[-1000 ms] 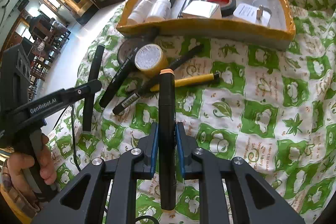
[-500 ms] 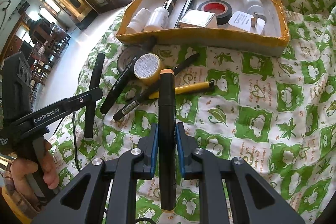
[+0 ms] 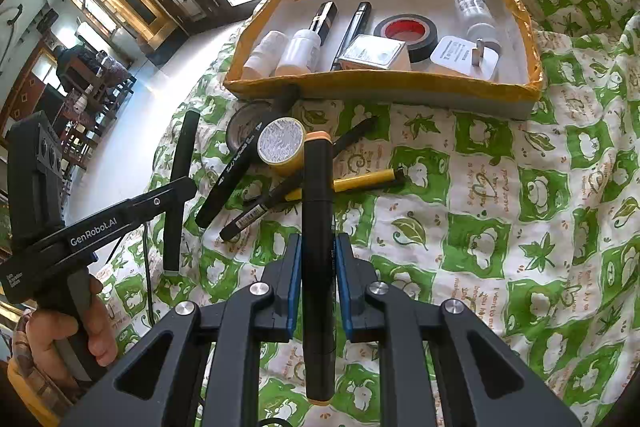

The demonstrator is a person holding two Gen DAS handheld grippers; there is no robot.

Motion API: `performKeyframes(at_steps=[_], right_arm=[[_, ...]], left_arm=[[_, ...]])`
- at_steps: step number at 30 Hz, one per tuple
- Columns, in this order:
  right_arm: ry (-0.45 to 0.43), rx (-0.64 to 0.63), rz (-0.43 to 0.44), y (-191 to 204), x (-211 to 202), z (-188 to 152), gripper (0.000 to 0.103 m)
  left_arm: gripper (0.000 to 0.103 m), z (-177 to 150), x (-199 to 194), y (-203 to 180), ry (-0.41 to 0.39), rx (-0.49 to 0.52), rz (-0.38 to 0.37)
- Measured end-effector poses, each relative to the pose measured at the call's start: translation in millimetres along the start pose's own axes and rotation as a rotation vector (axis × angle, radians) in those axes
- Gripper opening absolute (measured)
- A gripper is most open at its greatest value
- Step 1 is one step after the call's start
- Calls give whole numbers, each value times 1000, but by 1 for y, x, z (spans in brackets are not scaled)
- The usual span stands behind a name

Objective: Organize rigid objects
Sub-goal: 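Lift the marker with the right tool while the left tool lifts its marker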

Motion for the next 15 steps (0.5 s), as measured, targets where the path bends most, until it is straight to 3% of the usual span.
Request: performKeyframes(at_steps=[15], right_arm=[[-6,4,2,-2,-2,2,16]], left_arm=[[14,0,-1,-1,-2,0,1]])
Point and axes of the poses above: each gripper's, at about its wrist camera, not at the fingertips, and x roughly the way its jaws point, y to its left, z to its top, the point moved 6 cm from there along x, roughly the way its jaws point
